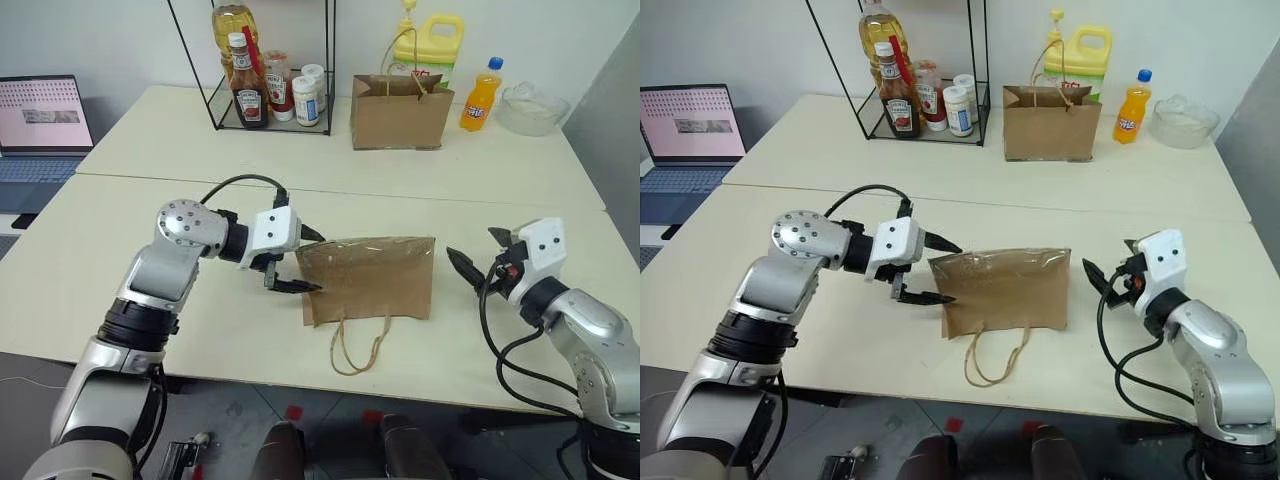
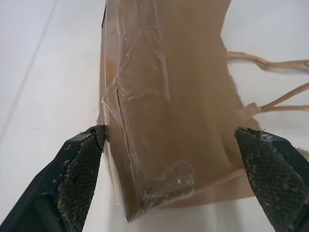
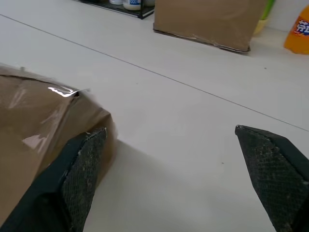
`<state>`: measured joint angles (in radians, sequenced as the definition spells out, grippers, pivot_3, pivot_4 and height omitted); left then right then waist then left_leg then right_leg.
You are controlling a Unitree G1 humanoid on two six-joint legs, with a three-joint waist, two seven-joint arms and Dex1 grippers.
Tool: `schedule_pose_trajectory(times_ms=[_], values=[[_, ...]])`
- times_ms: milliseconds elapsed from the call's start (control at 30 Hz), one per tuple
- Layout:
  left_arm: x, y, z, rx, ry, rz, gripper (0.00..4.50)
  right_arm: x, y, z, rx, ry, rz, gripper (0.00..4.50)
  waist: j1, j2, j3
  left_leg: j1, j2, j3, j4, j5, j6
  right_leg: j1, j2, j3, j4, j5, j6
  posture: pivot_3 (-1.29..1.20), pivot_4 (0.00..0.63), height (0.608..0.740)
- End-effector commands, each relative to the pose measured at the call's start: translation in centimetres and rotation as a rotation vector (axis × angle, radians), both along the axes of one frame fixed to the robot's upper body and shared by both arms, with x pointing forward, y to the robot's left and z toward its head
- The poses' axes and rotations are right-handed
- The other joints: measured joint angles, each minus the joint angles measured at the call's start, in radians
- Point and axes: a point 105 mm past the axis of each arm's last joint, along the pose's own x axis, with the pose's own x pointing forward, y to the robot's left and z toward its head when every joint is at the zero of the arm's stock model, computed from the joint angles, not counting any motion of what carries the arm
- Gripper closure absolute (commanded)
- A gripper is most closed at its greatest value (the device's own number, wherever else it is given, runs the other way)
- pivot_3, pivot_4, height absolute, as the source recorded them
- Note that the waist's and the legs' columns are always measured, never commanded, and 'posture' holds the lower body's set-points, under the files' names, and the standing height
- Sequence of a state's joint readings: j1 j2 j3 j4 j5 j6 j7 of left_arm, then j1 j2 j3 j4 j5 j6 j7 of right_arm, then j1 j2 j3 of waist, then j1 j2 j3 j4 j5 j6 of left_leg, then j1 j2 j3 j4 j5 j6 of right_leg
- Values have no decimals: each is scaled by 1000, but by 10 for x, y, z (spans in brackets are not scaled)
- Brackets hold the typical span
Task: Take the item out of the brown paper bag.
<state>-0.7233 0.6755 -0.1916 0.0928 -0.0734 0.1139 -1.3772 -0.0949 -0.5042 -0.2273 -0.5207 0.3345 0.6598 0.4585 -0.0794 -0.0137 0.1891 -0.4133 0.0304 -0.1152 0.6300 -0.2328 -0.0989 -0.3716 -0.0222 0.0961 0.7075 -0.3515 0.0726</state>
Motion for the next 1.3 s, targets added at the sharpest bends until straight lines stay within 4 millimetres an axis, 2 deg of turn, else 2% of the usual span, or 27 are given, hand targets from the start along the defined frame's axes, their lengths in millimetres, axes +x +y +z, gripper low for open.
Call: schedule_pose_trajectory(times_ms=[33,133,233,367,667,867,967,1100,1300], values=[[-10,-8,30,-19,-146,-126,0,-17,16,8,-35,-43,118,25,1,0,0,0,0,0,0,0,0,0,0,0,0,0,0,0,150,740],[-22,-14,28,-18,-143,-213,0,-27,23,2,-56,-20,183,25,3,0,0,0,0,0,0,0,0,0,0,0,0,0,0,0,150,740],[-37,-17,8,38,-111,-319,0,-38,29,-5,-109,12,261,25,1,0,0,0,0,0,0,0,0,0,0,1,0,0,0,0,150,740],[-44,-23,-20,81,-109,-417,0,-45,29,-10,-153,44,311,25,2,0,0,2,0,0,0,0,0,2,0,1,-1,0,0,0,150,740],[-38,-49,-44,25,-98,-442,0,-45,20,-11,-170,54,284,25,6,-1,0,2,0,0,1,0,0,3,0,1,-1,0,0,0,150,740],[-34,-66,-51,-29,-88,-423,0,-51,17,-18,-194,64,289,25,7,-1,0,3,0,0,1,0,0,4,0,1,-1,0,0,0,150,740],[-34,-71,-50,-69,-73,-415,545,-59,18,-26,-248,74,340,0,9,-1,0,3,-1,0,1,0,0,4,0,1,-1,0,0,0,150,740],[-33,-70,-46,-109,-32,-384,1852,-66,18,-36,-326,73,417,0,8,-1,0,4,-1,0,1,0,0,4,0,1,-1,0,0,0,150,740],[-23,-70,-24,-273,118,-224,3826,-72,28,-50,-469,-4,569,0,8,-1,0,8,-1,0,0,0,1,10,0,1,-2,0,0,0,150,740]])
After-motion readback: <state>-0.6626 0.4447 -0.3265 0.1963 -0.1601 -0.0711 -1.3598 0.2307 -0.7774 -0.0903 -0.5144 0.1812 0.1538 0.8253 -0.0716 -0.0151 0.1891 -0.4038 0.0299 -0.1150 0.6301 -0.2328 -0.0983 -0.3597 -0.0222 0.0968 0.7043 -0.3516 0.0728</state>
